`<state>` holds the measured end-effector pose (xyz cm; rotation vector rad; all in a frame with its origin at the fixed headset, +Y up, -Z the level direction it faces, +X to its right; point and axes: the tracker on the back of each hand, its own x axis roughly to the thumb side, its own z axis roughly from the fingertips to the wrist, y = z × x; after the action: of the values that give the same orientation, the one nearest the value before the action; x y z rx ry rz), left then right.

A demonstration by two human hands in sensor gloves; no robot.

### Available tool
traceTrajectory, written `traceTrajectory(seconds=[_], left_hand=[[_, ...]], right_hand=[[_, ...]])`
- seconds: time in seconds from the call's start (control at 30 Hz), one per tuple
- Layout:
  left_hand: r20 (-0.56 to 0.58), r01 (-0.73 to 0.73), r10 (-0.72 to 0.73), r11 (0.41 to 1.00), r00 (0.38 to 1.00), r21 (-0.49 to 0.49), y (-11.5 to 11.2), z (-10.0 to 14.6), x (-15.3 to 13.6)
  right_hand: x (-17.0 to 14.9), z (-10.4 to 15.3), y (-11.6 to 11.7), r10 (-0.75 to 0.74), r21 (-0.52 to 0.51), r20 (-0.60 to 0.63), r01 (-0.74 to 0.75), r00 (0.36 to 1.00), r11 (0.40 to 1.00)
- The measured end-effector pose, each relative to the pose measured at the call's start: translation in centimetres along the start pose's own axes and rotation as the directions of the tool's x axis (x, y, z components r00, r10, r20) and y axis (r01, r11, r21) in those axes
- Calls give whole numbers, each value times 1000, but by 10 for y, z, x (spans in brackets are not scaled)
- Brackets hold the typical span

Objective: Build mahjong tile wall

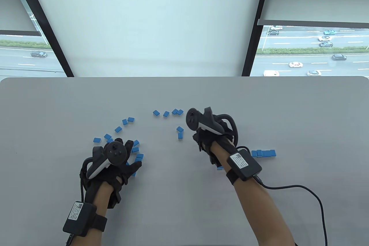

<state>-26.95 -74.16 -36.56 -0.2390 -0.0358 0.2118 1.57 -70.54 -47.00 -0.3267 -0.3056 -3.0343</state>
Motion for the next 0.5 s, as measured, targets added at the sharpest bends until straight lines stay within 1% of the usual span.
traceTrajectory(seconds=[0.1,0.2,0.33,0.5], left_hand=[[3,0,0,1000,1000,2,0,0,0],[5,2,-2,1000,1000,4,1,0,1],[8,5,-5,1000,1000,6,1,-1,2],[8,7,-7,1000,1000,9,1,-1,2]], right_hand=[[25,-16,14,55,46,25,-56,998,997],[37,-25,23,117,71,29,-119,993,990],[42,-33,30,200,74,14,-200,980,977],[39,-38,30,162,86,-10,-161,987,983]])
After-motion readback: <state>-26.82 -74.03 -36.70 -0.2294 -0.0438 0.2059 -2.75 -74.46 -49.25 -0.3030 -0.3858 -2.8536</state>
